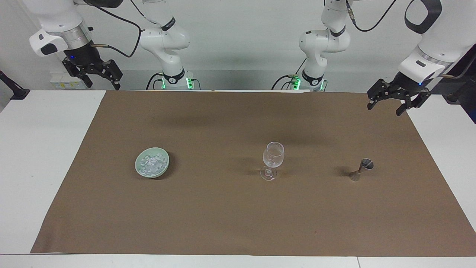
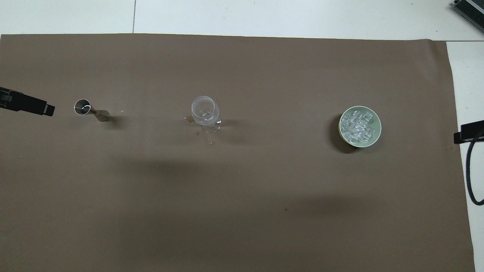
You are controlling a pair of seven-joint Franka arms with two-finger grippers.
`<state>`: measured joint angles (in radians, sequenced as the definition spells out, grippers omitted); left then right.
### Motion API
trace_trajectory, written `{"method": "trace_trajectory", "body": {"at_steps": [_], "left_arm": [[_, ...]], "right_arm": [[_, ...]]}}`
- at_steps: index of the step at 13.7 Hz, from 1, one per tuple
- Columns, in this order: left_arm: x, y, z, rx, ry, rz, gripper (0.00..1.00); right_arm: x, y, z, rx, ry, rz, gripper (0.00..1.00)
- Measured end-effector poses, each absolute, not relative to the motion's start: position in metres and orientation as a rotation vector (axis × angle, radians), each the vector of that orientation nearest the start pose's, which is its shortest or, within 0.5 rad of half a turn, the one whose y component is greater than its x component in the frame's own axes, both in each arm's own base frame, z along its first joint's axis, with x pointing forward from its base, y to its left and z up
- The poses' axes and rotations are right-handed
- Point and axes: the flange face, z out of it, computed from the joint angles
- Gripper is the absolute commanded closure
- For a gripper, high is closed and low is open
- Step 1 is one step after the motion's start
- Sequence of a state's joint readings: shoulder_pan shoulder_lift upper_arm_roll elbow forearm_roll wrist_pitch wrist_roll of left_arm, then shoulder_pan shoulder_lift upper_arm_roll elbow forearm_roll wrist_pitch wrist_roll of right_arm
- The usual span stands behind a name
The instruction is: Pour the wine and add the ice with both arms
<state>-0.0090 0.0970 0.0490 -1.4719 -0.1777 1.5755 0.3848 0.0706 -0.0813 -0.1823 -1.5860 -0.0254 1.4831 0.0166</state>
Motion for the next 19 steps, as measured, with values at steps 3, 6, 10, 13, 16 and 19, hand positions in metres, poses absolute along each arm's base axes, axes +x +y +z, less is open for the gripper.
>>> {"method": "trace_trajectory", "body": {"at_steps": [3, 6, 10, 13, 16, 19], "left_arm": [[0.600, 0.059, 0.585, -3.331, 0.947, -0.171, 0.00], [0.613, 0.113, 0.541, -3.271, 1.322, -0.309, 0.00], [0.622, 0.179, 0.479, -3.120, 1.774, -0.658, 0.00], [0.624, 0.217, 0.427, -2.989, 1.975, -1.010, 0.00], [0.623, 0.234, 0.355, -2.949, 2.047, -1.349, 0.00], [0.623, 0.228, 0.290, -2.949, 2.076, -1.653, 0.00]], "right_arm": [[0.516, -0.065, 0.653, -3.144, 0.204, 0.037, 0.00], [0.516, -0.065, 0.653, -3.144, 0.204, 0.037, 0.00], [0.516, -0.065, 0.653, -3.144, 0.204, 0.037, 0.00], [0.516, -0.065, 0.653, -3.144, 0.204, 0.037, 0.00], [0.516, -0.065, 0.653, -3.144, 0.204, 0.037, 0.00], [0.516, -0.065, 0.653, -3.144, 0.204, 0.037, 0.00]]}}
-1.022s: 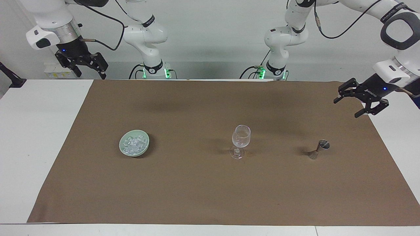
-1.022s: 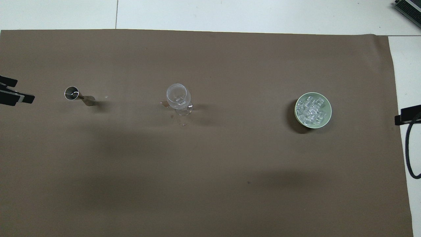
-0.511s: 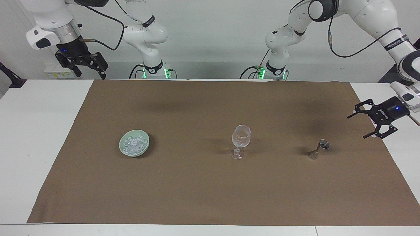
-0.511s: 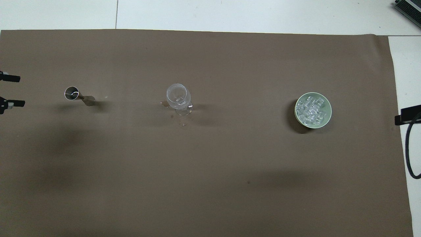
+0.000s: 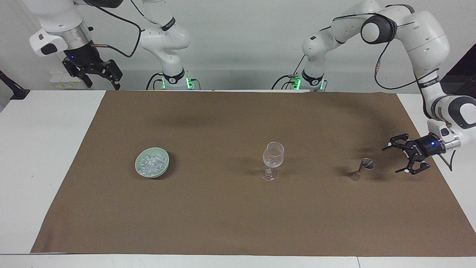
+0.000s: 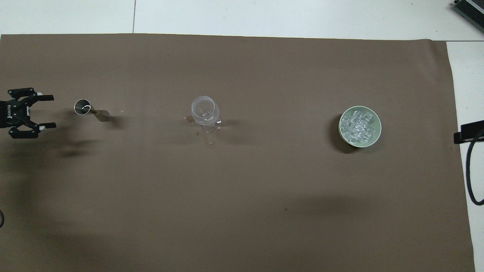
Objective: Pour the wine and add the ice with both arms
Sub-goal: 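Reach the left gripper to the small silver cup and grasp it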
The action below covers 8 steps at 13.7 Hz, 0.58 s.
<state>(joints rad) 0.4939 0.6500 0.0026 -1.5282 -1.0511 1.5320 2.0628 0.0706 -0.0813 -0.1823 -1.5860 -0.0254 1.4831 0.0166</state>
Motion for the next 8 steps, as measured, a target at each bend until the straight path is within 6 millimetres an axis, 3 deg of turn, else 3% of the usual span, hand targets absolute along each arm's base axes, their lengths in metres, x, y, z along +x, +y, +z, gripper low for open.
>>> {"method": "trace_trajectory", "body": {"at_steps": [4, 8], "left_arm": [[0.624, 0.217, 0.242, 1.579, -1.129, 1.078, 0.00], [0.624, 0.209, 0.229, 1.507, -1.113, 1.133, 0.00]], "right_arm": [[0.516, -0.065, 0.653, -3.144, 0.204, 0.037, 0.00], [0.516, -0.065, 0.653, -3.144, 0.204, 0.037, 0.00]]}}
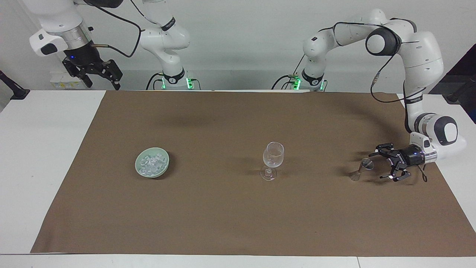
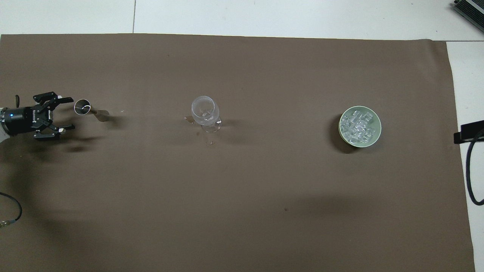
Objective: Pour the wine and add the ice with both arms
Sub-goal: 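Reach the left gripper to the small silver cup and grasp it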
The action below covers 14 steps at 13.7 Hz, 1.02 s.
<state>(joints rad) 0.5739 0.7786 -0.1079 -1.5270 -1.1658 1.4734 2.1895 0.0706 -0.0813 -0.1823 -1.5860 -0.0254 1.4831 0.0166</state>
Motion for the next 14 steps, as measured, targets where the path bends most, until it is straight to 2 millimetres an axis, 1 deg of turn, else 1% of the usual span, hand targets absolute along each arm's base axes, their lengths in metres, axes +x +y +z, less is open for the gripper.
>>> {"method": "trace_trajectory", "body": {"at_steps": [2, 5, 9, 11, 12, 14], "left_arm": [[0.625, 0.202, 0.223, 1.483, -1.121, 1.149, 0.00], [0.627, 0.190, 0.208, 1.445, -1.111, 1.166, 0.00], [0.631, 0.175, 0.201, 1.406, -1.096, 1.187, 0.00], [0.632, 0.171, 0.198, 1.395, -1.092, 1.190, 0.16], [0.632, 0.170, 0.197, 1.392, -1.094, 1.192, 0.21], [0.632, 0.170, 0.197, 1.389, -1.098, 1.196, 0.24]], "right_arm": [[0.516, -0.065, 0.653, -3.144, 0.204, 0.037, 0.00], [0.516, -0.065, 0.653, -3.144, 0.204, 0.037, 0.00], [0.516, -0.065, 0.653, -3.144, 0.204, 0.037, 0.00], [0.516, -0.065, 0.653, -3.144, 0.204, 0.037, 0.00], [0.516, -0.065, 0.653, -3.144, 0.204, 0.037, 0.00], [0.516, -0.065, 0.653, -3.144, 0.204, 0.037, 0.00]]}}
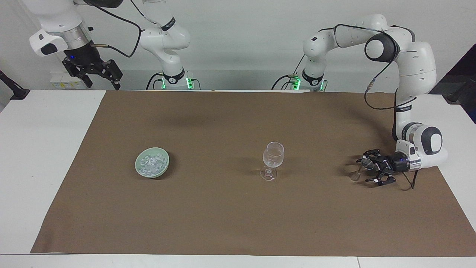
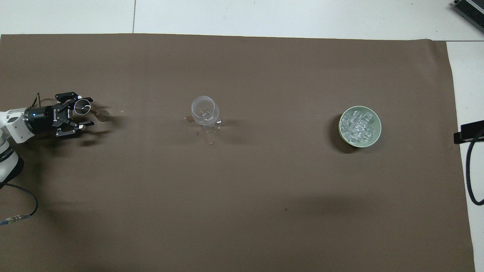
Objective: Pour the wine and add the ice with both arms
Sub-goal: 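Reach the left gripper to the small silver cup and grasp it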
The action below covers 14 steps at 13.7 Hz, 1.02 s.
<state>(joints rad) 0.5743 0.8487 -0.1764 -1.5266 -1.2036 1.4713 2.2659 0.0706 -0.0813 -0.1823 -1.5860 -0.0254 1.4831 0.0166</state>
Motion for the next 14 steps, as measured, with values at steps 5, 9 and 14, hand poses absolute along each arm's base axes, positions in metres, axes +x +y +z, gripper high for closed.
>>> {"method": "trace_trajectory", "body": {"at_steps": [5, 9, 14], "left_arm": [[0.6324, 0.1665, 0.1944, 1.379, -1.098, 1.199, 0.25], [0.6319, 0.1655, 0.1934, 1.372, -1.096, 1.199, 0.42], [0.6320, 0.1635, 0.1920, 1.364, -1.090, 1.201, 0.44]], "right_arm": [[0.5163, -0.0653, 0.6528, -3.144, 0.204, 0.037, 0.00], [0.5163, -0.0653, 0.6528, -3.144, 0.204, 0.037, 0.00], [0.5163, -0.0653, 0.6528, -3.144, 0.204, 0.037, 0.00]]}}
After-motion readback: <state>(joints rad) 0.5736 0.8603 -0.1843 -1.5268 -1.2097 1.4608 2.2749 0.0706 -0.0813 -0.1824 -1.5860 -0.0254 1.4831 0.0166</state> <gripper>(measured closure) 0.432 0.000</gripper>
